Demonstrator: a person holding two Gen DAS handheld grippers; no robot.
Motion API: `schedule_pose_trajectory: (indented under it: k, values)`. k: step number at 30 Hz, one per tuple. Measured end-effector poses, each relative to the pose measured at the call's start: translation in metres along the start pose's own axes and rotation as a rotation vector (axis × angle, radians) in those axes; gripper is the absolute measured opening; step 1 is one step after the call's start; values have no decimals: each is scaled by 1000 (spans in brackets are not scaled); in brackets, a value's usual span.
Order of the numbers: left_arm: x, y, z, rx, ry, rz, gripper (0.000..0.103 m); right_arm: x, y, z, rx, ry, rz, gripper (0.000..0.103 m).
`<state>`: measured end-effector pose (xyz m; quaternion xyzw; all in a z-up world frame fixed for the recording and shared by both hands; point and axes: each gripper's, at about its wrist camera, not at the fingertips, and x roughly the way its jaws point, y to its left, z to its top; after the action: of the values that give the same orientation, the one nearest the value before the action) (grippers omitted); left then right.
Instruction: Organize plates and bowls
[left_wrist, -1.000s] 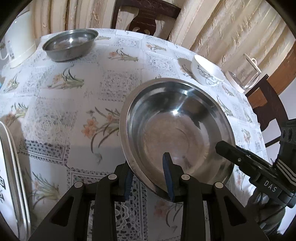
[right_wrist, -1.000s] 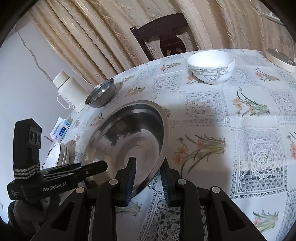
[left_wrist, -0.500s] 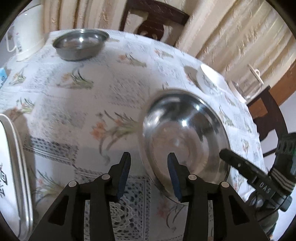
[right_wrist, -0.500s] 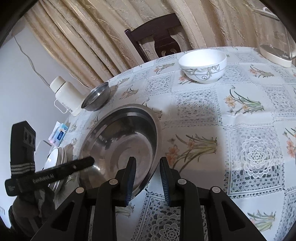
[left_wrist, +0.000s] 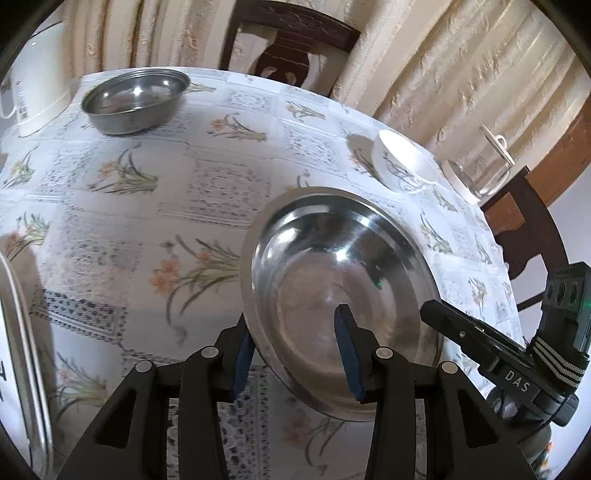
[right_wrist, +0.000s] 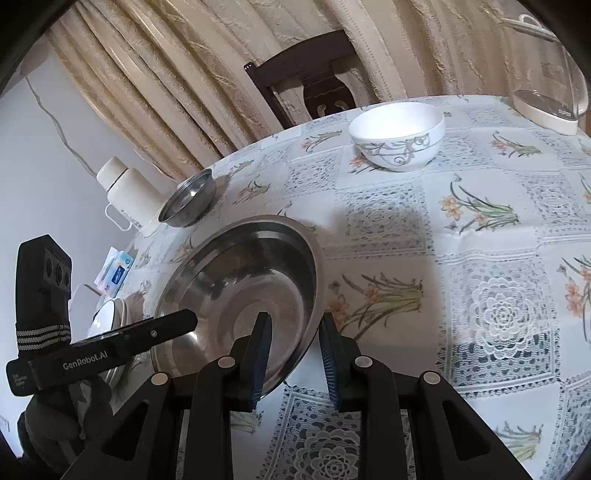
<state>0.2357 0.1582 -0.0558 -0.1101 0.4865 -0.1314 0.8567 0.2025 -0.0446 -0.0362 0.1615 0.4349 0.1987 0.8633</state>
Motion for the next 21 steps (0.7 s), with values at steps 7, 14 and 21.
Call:
schedule_pose_trajectory:
  k: [7, 14, 21]
  values:
    - [7, -6, -1, 16, 23, -15, 43, -8, -4, 2, 11, -17, -9, 29]
    - [-2, 5, 5, -15, 3, -7, 47, -19, -13, 12, 49, -71, -43, 46]
    - [-13, 22, 13, -51, -22, 11, 52, -23, -11, 24, 59, -103, -43, 53]
